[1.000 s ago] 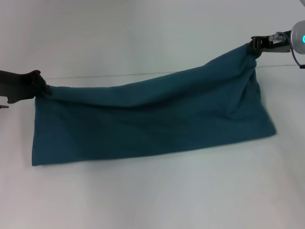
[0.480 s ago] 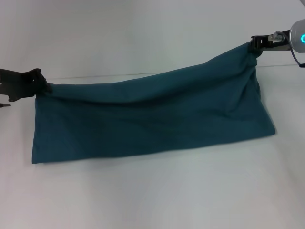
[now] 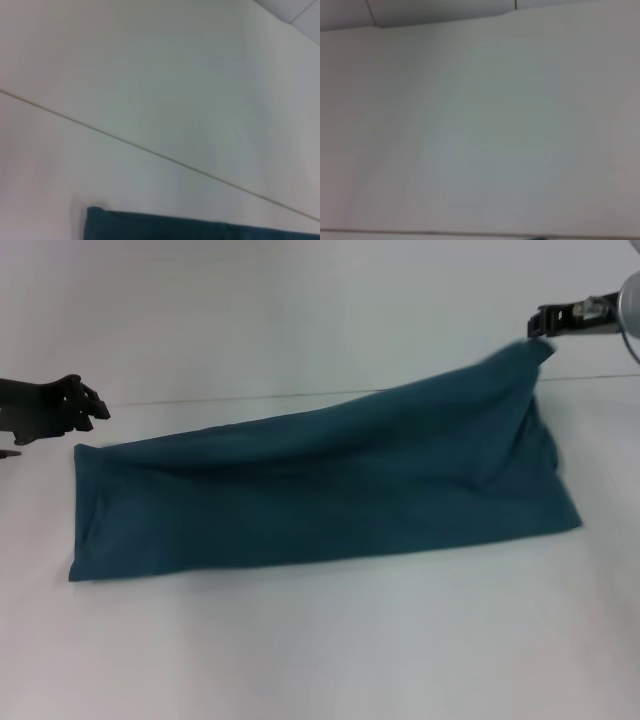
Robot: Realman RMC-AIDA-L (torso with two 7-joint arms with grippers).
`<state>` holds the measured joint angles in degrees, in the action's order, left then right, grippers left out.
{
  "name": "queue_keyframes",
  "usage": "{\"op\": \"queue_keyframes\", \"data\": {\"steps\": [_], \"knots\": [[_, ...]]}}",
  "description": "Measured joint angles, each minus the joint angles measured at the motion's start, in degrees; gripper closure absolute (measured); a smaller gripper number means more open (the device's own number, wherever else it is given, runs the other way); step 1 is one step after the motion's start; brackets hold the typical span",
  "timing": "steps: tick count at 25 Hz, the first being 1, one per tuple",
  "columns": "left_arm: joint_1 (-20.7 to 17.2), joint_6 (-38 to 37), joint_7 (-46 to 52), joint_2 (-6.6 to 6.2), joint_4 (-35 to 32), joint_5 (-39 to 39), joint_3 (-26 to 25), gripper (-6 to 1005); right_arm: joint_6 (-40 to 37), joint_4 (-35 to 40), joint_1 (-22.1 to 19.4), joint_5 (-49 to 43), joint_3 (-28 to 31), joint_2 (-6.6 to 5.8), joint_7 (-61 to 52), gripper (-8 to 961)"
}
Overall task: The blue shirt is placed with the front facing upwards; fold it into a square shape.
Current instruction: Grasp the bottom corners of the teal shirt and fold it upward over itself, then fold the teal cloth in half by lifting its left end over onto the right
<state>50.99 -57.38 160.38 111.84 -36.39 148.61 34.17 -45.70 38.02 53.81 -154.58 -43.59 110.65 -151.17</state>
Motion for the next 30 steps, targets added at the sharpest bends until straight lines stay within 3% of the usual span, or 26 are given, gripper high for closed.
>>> {"op": "queue_keyframes", "data": {"steps": [5,7,10,15,17,18,22,23,30], "knots": [[0.1,1.2,0.0,0.52,0.1,-0.3,-1.0,797,1.3,-0.4,1.8,-2.5,0.0,-0.79,0.0,843],[0.1,1.2,0.0,0.69,0.0,-0.4,-1.0,764,1.5,-0.7,2.5,-4.0,0.0,-0.94,-0.2,620],[0.1,1.2,0.0,0.72,0.0,-0.5,-1.0,714,1.4,-0.9,3.2,-5.0,0.0,-1.11,-0.4,497],[-0.7,1.2,-0.1,0.75,-0.4,-1.5,-1.6,471,-0.6,-0.6,2.7,-3.9,0.4,-1.53,-0.3,297],[-1.5,1.1,-0.4,0.94,-1.3,-2.9,-1.6,314,-1.9,0.3,1.6,-1.1,0.6,-1.65,0.4,219],[-2.1,0.9,-0.7,1.15,-2.1,-3.9,-1.6,236,-3.1,1.3,0.7,1.4,0.7,-1.72,1.5,181],[-6.1,-1.1,-3.2,2.66,-6.9,-10.2,-1.5,155,-10.9,6.5,-5.3,17.8,1.0,-1.79,8.9,77],[-8.5,-3.1,-5.1,3.04,-8.7,-15.0,-1.5,135,-13.8,8.1,-7.2,22.8,1.0,-1.67,11.1,56],[-13.8,-8.8,-8.6,2.58,-8.6,-23.8,-1.5,139,-28.9,11.4,-19.4,46.8,1.3,-0.53,23.3,36]]}}
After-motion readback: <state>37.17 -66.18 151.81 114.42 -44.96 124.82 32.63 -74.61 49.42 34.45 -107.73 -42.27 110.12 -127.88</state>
